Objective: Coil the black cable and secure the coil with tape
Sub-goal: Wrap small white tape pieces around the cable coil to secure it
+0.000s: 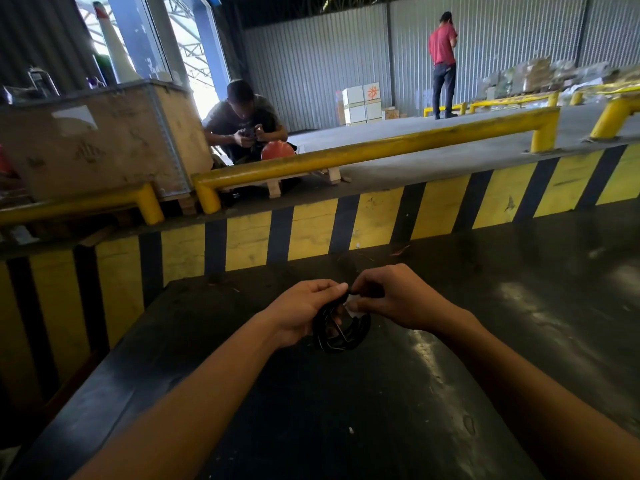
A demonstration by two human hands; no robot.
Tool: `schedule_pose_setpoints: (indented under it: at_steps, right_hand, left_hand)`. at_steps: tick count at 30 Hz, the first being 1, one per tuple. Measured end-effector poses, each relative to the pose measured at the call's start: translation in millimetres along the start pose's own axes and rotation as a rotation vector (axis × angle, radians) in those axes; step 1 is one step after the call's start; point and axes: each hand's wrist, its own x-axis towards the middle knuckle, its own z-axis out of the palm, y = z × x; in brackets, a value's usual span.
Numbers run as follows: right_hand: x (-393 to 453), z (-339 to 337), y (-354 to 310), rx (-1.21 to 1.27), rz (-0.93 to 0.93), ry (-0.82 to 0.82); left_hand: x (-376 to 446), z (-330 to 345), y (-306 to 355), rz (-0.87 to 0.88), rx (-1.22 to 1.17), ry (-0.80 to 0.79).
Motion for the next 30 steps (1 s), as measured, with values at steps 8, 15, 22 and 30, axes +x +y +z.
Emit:
schedule_pose_setpoints:
  at_steps: [8,15,22,30]
  right_hand:
    - [-9.2,-1.1,-4.4,0.050,-0.158,0.187]
    - [-23.7,-2.8,-11.2,0.524,-0.195,0.314]
    - [-25.4,8.9,-12.0,0.687,-0.135,0.420]
    - [-29.5,12.8,-18.3,0.745,-0.144,0.277]
  left_hand:
    - [-0.6,14.2,16.1,0.073,0.036,0.156]
    - [1.7,20.8,30.7,0.055,-0.180,0.243]
    - [2.6,23.3,49.9,0.120,-0.682,0.393]
    - [-0.8,26.0,66.8,0.175,-0.955,0.537]
